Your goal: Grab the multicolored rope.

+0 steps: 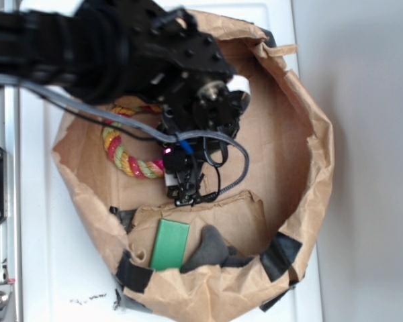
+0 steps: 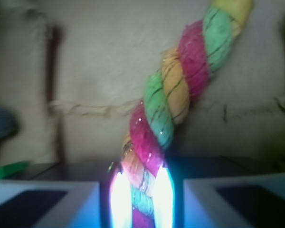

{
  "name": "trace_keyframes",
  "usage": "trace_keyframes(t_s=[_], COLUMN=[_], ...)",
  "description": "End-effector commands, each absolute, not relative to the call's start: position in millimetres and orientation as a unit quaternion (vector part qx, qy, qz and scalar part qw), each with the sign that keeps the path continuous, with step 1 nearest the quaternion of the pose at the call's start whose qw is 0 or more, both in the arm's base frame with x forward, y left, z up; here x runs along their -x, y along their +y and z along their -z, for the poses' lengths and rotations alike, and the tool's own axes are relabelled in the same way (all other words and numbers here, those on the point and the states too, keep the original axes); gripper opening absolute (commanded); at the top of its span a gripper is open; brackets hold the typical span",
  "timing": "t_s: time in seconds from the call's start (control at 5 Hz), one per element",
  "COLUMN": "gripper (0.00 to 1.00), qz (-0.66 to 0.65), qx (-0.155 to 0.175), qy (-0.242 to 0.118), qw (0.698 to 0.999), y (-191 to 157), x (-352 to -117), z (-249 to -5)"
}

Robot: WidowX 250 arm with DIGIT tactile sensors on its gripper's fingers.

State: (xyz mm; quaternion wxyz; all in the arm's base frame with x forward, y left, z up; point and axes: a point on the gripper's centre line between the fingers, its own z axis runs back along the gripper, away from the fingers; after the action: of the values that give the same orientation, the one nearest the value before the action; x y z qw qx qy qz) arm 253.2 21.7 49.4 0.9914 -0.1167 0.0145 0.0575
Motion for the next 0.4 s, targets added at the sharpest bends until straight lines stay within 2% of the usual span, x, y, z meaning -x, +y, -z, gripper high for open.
trace_keyframes(t_s=[0.0,0.2], gripper=[0.0,0.0], qz=[-0.088,-0.095], qx=[0.146,0.151], qy=[0.02,0.002], qw=[0.985,0.984], y=[31.5,36.2], x=[-251.4,-245.4], z=[-161.6,-190.7])
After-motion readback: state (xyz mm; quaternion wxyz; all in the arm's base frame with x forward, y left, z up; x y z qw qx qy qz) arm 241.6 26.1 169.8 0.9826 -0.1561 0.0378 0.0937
